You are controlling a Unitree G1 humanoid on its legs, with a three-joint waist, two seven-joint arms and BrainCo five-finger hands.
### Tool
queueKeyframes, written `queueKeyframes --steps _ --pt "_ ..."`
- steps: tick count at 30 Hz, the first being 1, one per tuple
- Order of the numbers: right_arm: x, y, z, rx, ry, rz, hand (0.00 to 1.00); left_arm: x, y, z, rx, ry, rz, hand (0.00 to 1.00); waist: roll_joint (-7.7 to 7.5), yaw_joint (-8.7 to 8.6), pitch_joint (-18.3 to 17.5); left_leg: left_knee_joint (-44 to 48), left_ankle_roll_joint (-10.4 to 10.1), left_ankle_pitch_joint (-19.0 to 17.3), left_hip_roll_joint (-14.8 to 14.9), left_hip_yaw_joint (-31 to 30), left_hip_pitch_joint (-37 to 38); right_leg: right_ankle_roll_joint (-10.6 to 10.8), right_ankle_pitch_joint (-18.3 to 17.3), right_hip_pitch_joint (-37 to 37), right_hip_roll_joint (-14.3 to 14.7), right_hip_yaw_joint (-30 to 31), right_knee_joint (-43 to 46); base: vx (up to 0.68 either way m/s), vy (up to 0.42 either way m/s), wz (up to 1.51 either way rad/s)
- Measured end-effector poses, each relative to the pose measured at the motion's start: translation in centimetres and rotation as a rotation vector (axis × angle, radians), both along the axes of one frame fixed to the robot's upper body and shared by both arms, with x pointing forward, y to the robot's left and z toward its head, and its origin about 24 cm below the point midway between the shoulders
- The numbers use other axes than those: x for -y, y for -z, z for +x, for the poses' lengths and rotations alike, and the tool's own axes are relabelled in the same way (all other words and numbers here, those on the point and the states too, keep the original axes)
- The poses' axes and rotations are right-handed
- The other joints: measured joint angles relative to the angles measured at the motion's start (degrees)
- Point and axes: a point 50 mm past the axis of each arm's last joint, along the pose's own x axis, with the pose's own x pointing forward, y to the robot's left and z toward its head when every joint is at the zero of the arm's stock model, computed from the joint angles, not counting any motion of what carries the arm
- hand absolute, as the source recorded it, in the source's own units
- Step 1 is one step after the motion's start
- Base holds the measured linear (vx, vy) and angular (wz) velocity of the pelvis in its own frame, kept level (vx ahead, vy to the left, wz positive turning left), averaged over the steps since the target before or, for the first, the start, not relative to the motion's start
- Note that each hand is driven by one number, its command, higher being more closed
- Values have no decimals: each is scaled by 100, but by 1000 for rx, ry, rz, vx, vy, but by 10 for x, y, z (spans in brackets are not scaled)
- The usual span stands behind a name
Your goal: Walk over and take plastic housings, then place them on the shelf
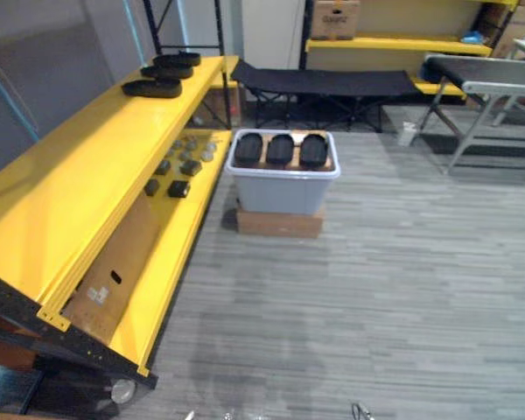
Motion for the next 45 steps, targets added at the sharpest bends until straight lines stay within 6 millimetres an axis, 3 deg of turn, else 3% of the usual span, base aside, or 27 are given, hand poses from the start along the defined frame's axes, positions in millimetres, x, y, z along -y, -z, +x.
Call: queueKeyframes --steps 7,11,25,31,34,37,38,41,45 --pt "-10 0 1 45 -22 28 0 -6 -5 23 115 -28 14 0 -140 -2 146 -5 17 -55 -8 186 34 -42 23 -26 -11 -113 -18 -48 9 -13" --pt "-9 0 1 53 -45 27 0 9 -5 34 159 -61 -40 0 -126 29 141 -7 18 -53 -18 168 56 -56 15 0 -24 -214 -54 -31 -4 3" --pt "-4 -3 11 110 -124 18 0 24 -3 35 155 -54 -77 0 77 45 14 -13 18 -46 -25 -22 149 -135 -32 223 -32 -541 -120 -48 -8 8" --pt "-6 -3 18 116 -147 30 0 24 -3 35 150 -46 -79 0 28 37 44 -45 18 -51 -55 -29 225 -168 -75 281 -79 -563 -47 -70 11 1" --pt "-3 -4 21 118 -165 17 0 24 -4 38 139 -7 -81 0 -4 -5 108 -43 30 -58 -108 -98 228 -139 -347 47 -237 -614 585 -48 50 14" --pt "0 -6 32 156 -156 19 0 25 -5 45 149 41 -69 0 -8 -20 264 -40 215 -85 -36 -172 343 -138 -459 -400 -352 -632 1693 -43 85 5" --pt "1 -8 38 181 -155 11 0 22 -7 52 161 71 -58 0 24 -24 363 -13 261 -112 18 -174 419 -286 -662 -633 -413 -647 2167 -10 47 -2" --pt "-4 -8 40 209 -158 23 0 13 -9 58 172 83 -31 0 -174 -18 457 160 268 -329 108 -196 413 -319 -712 -872 -492 -672 2187 -15 35 -1" --pt "3 -9 36 219 -222 -3 0 13 -10 59 179 87 -28 0 -131 -114 466 807 -6 -772 487 -327 241 -257 -626 -1389 -379 -717 1912 158 -17 13"
